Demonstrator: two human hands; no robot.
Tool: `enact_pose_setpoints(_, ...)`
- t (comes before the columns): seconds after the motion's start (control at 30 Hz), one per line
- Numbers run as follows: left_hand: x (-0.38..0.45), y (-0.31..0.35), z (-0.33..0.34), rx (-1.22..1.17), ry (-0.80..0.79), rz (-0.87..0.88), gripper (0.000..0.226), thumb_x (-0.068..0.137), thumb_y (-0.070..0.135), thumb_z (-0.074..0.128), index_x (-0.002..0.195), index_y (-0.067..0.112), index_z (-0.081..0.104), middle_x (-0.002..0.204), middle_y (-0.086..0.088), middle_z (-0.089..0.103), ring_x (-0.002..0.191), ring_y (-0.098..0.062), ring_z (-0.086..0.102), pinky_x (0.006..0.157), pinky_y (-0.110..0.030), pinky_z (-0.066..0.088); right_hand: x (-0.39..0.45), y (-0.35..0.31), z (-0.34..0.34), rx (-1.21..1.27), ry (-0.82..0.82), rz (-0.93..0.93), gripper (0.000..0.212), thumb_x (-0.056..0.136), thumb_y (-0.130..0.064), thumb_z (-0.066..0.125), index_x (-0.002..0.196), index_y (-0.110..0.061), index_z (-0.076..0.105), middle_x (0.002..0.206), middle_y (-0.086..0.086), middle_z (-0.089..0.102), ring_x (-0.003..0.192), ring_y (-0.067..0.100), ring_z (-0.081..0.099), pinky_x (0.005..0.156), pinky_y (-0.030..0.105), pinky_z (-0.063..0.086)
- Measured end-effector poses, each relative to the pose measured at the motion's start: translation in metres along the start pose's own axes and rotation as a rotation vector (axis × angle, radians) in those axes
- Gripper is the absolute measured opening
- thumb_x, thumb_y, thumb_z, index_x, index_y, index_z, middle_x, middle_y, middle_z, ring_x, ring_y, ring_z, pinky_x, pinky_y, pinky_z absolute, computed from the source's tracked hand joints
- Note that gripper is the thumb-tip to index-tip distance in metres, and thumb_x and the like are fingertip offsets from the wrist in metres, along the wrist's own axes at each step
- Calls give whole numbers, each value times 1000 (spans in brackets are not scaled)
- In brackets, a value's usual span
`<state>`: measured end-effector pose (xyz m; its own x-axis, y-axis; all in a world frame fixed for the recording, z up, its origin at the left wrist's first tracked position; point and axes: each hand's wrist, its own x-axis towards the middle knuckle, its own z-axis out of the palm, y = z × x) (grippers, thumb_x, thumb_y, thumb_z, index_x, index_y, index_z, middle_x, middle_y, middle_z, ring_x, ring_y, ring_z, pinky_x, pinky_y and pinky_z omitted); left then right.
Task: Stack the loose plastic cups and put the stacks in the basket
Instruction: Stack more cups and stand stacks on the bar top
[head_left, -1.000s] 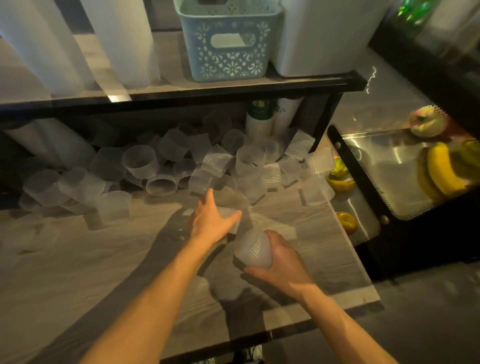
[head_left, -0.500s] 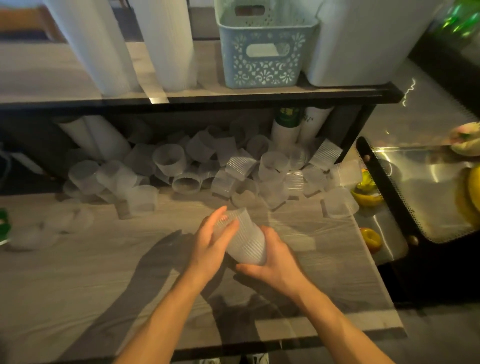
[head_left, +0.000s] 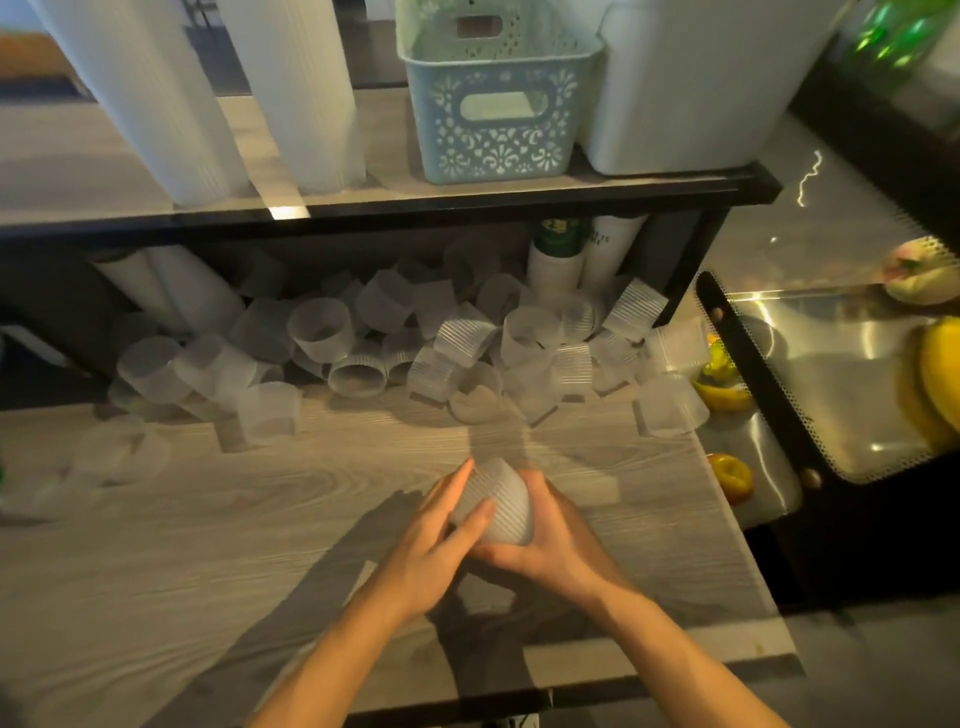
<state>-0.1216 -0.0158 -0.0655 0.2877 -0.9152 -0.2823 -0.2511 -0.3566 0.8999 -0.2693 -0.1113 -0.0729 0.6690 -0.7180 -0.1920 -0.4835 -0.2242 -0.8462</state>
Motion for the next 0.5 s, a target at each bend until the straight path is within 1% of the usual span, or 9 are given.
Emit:
enact_pose_setpoints(0.03, 4, 2, 0, 21, 20, -3, 87, 75, 84, 44, 148, 40, 30, 150, 20, 33, 139, 1, 32, 114, -21, 25, -2, 1, -5, -37, -15, 10, 83, 59, -68, 81, 127, -42, 40, 117, -14, 57, 105, 4, 58, 87, 32, 54)
enact_pose_setpoints(0.1, 19, 9, 0, 54, 130, 1, 85, 74, 81, 48, 145, 36, 39, 141, 15, 48, 130, -4, 46, 112, -28, 35, -2, 4, -14, -91, 9, 22, 85, 63, -60, 81, 133, -33, 42, 119, -12, 55, 106, 4, 55, 86, 26, 49)
enact_pose_setpoints(0.17, 38, 19, -2, 93, 235, 21, 82, 71, 76, 52, 141, 32, 46, 130, 12, 55, 120, -7, 53, 105, -33, 43, 0, 5, -21, -89, 50, 18, 86, 61, -60, 79, 134, -29, 44, 121, -10, 56, 107, 5, 55, 86, 26, 48)
enact_pose_setpoints(0.23, 62, 31, -8, 131, 314, 46, 70, 80, 64, 60, 138, 28, 47, 124, 11, 56, 112, -8, 55, 98, -32, 46, 3, 4, -27, -74, 95, 42, 81, 59, -59, 80, 127, -32, 46, 115, -14, 58, 104, 4, 57, 86, 28, 49)
enact_pose_setpoints(0.27, 74, 38, -11, 141, 359, 41, 63, 85, 57, 62, 138, 27, 47, 123, 10, 55, 108, -10, 56, 94, -32, 47, 4, 4, -31, -65, 116, 66, 74, 59, -56, 83, 120, -35, 46, 107, -18, 58, 97, 1, 57, 83, 28, 49)
enact_pose_setpoints(0.33, 100, 50, -20, 124, 448, -29, 59, 89, 50, 62, 139, 23, 45, 123, 6, 54, 102, -14, 57, 88, -33, 46, 6, 4, -40, -52, 152, 107, 66, 59, -51, 85, 110, -39, 44, 96, -20, 58, 87, -2, 56, 76, 27, 49)
enact_pose_setpoints(0.37, 114, 53, -25, 104, 483, -78, 60, 89, 50, 62, 138, 20, 44, 123, 2, 56, 104, -18, 58, 89, -33, 44, 8, 4, -44, -46, 161, 118, 67, 58, -53, 84, 109, -40, 44, 95, -19, 59, 87, -1, 57, 74, 27, 50)
enact_pose_setpoints(0.43, 140, 58, -34, 71, 546, -190, 63, 88, 50, 63, 136, 14, 45, 126, -6, 59, 115, -27, 56, 96, -37, 43, 11, 5, -51, -31, 167, 136, 70, 54, -58, 82, 112, -40, 46, 98, -16, 61, 88, -1, 59, 72, 26, 51)
enact_pose_setpoints(0.5, 164, 59, -42, 44, 570, -292, 73, 83, 58, 63, 137, 13, 44, 130, -11, 59, 120, -32, 54, 101, -42, 43, 14, 9, -56, -2, 175, 151, 75, 54, -58, 82, 118, -40, 47, 102, -15, 62, 90, 1, 60, 73, 26, 53)
